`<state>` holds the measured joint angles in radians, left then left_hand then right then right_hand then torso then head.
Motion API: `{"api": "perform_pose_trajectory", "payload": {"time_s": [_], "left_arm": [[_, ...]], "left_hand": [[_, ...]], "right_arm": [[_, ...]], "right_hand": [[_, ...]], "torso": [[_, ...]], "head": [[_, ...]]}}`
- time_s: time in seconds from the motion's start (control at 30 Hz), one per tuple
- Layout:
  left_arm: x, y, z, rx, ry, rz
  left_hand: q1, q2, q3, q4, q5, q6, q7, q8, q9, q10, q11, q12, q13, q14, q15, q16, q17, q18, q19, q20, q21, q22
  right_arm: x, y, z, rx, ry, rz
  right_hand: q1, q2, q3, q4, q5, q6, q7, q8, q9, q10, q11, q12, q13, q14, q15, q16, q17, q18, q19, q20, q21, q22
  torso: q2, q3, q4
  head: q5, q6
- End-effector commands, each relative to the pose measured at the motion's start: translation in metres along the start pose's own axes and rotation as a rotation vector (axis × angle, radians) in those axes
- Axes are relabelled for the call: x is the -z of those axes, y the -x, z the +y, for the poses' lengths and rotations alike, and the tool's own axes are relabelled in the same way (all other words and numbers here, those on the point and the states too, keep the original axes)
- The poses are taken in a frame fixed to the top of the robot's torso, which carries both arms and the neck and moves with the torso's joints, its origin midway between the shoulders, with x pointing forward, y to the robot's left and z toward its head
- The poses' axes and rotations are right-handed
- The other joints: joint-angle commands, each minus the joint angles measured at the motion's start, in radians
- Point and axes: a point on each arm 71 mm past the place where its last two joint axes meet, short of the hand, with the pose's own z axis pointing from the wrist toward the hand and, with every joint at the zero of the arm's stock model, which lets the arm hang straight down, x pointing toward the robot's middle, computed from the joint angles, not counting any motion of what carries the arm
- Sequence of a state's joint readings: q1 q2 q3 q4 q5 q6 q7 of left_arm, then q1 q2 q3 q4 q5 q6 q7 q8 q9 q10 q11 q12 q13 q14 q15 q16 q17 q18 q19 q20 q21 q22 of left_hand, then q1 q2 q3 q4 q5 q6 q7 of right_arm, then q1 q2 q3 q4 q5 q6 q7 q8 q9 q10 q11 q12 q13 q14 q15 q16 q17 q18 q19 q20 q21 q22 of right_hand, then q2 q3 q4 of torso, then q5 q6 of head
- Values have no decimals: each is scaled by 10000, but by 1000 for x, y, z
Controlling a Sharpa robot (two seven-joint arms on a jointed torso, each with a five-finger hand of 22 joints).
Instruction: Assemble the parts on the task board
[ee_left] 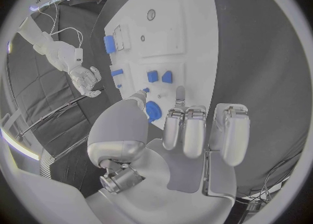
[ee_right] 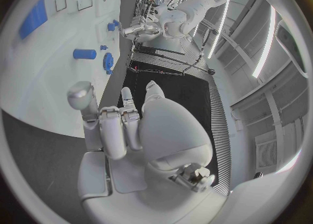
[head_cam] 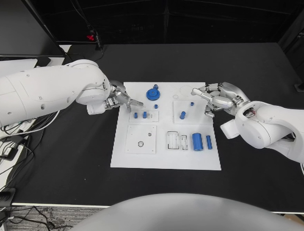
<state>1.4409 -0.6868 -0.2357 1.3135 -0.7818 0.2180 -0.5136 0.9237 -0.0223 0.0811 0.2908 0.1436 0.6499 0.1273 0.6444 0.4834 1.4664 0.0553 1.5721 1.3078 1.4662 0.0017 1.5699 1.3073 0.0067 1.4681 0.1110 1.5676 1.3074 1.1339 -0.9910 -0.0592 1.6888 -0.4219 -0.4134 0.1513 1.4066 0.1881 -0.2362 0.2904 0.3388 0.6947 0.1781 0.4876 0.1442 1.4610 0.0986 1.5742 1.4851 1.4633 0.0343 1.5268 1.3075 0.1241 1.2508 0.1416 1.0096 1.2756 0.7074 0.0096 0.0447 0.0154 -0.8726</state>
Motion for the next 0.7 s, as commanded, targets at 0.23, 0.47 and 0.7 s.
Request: {"api": "perform_pose_trajectory", "payload": {"time_s": [0.23,0.47,0.7], "left_arm": [[27,33,-21,1419,-4016,-3714],[31,30,-30,1467,-5574,-4667],[27,18,-37,-336,-6598,-5662]], "left_hand": [[1431,23,-480,-48,486,-646,69,226,-99,1044,116,-13,2630,1046,121,9,2635,-67,1027,139,31,2634],[3641,-333,-762,-86,1606,-1767,-4,859,-83,1044,92,-13,2630,1046,90,9,2635,-67,1027,135,31,2634],[4965,-545,-1052,-32,2445,-2420,-226,1205,-321,1044,-291,-13,2630,1046,-181,9,2635,-67,1027,-67,31,2634]], "right_arm": [[0,0,2,7,106,60],[1,0,2,9,126,50],[1,1,2,12,155,34]], "right_hand": [[82,15,-72,13,46,-74,-7,60,-9,1098,15,-34,857,559,3,0,1788,61,-59,3,-38,10],[89,22,-73,11,48,-77,-7,65,-11,1098,15,-34,857,562,3,2,1792,60,-55,3,-35,14],[92,24,-73,10,49,-78,-7,67,-12,1098,15,-34,857,566,3,6,1798,62,-58,3,-42,11]], "torso": [[18,-3,-7],[12,-8,-9],[5,-3,3]], "head": [[24,0],[26,0],[14,0]]}}
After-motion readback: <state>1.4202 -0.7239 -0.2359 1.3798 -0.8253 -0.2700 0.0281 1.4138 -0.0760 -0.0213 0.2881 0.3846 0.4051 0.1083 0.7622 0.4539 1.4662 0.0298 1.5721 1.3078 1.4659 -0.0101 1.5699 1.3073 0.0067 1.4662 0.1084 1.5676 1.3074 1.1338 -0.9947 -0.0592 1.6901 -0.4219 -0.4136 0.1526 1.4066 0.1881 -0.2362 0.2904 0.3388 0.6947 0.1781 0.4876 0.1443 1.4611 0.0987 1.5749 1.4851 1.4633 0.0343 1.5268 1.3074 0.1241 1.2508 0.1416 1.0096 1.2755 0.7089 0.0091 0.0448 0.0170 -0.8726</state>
